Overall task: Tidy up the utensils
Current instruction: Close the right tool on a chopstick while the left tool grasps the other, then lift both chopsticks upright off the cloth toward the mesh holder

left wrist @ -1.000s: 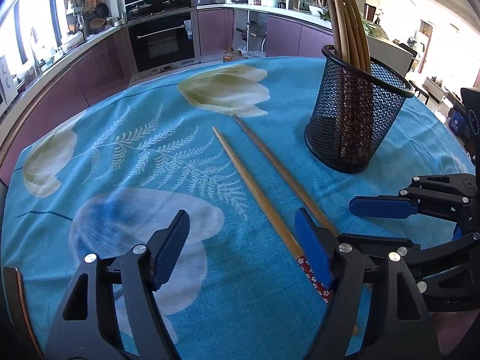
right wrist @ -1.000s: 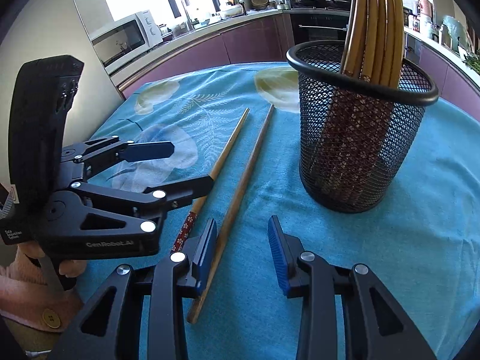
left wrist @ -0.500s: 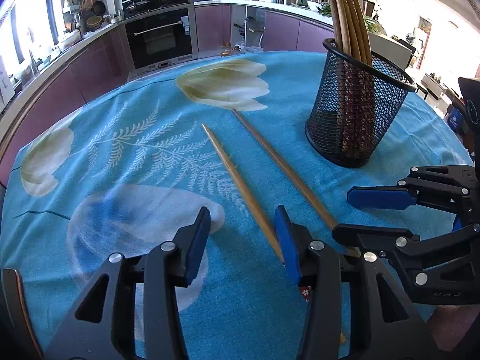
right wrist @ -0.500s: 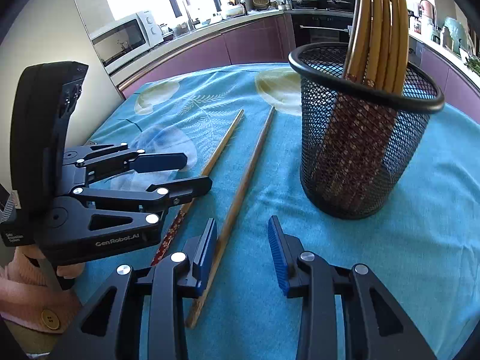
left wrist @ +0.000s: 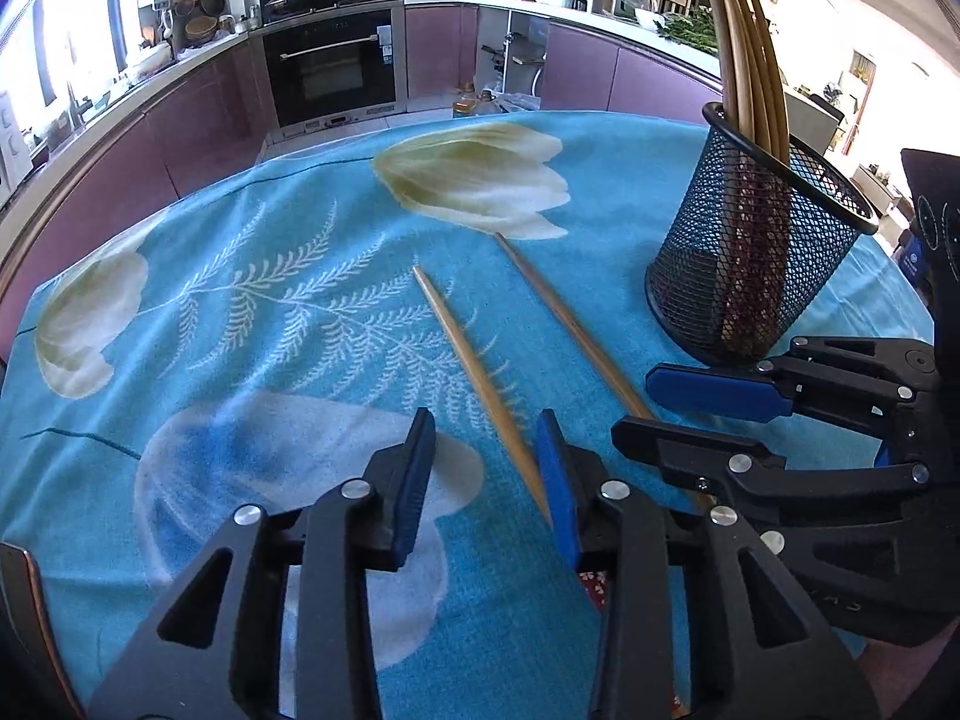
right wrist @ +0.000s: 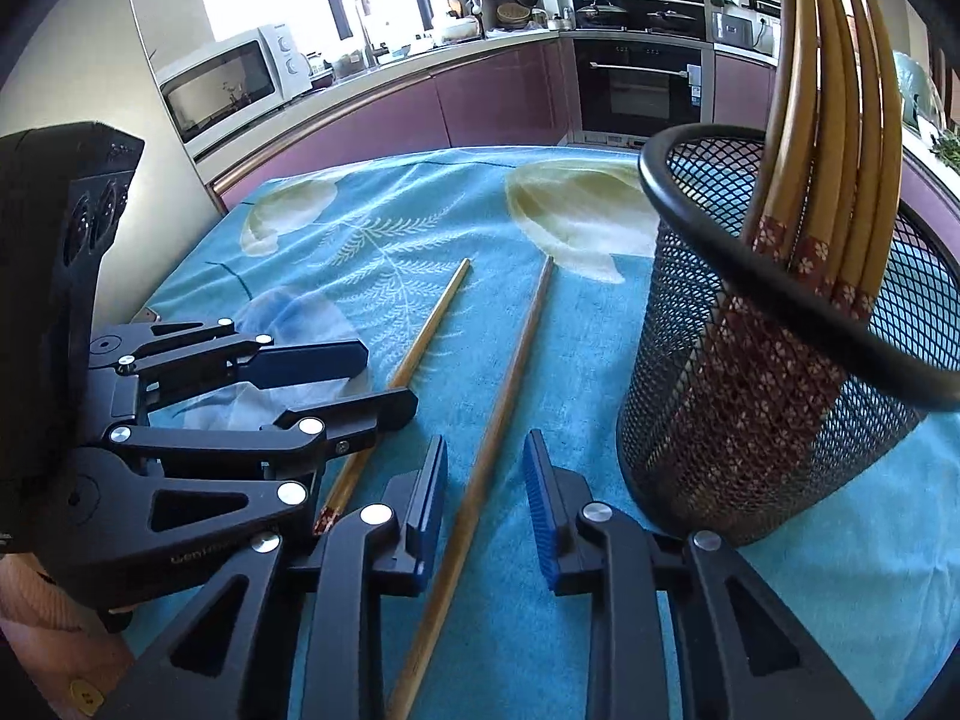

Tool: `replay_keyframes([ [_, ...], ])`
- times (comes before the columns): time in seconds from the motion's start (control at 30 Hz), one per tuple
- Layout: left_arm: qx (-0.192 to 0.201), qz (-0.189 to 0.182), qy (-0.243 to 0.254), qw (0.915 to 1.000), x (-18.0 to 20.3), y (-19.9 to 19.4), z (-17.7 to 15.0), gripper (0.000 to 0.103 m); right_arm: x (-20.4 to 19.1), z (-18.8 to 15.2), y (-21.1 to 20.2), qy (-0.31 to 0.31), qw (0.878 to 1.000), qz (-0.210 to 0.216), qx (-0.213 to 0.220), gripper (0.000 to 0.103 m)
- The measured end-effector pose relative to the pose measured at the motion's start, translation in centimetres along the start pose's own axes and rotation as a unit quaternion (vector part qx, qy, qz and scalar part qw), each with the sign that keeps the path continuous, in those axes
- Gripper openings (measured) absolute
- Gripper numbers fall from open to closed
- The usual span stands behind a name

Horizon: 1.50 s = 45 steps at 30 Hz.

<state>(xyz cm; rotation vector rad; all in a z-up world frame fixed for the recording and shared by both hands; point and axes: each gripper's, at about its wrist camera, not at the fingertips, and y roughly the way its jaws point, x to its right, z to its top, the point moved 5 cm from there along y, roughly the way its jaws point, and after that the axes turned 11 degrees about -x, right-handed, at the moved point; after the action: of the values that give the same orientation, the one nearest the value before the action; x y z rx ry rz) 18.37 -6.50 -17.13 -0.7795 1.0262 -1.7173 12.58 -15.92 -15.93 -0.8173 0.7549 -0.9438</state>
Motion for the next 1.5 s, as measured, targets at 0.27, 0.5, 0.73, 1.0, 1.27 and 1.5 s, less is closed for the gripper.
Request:
replay_keyframes([
  [0.27,0.001,-0.027,-0.018,0.9995,0.1,-0.4,-0.8,0.013,0.9,-0.6,-0.3,0.044,0.998,0.039,0.003,0.008],
  [0.5,0.0,-0.04,-0.031,0.9987,0.4,-0.7,-1.8,0.01,1.0,-1.2,-1.7,0.054,0.997,0.058,0.016,0.006],
  [0.73,0.001,-0.037,-0.028,0.9989,0.7,-1.1,-2.6,0.009,-0.1,-1.6,-2.2,0.035,0.997,0.066,0.012,0.006],
  [1.0,0.003,-0.037,-0.023,0.9991,1.1,-1.5,-3.1,0.008,-1.0,-1.9,-1.6,0.022,0.998,0.063,-0.002,0.006],
  [1.27,-0.003,-0.033,-0.014,0.9994,1.1,-1.1,-3.2,0.009,-1.1,-2.1,-1.1,0.02,0.998,0.055,-0.008,0.006],
  [1.5,-0.007,-0.026,0.003,0.9996,1.3,-0.9,-3.0,0.012,-1.4,-2.2,-0.7,0.005,0.999,0.043,-0.013,0.008],
])
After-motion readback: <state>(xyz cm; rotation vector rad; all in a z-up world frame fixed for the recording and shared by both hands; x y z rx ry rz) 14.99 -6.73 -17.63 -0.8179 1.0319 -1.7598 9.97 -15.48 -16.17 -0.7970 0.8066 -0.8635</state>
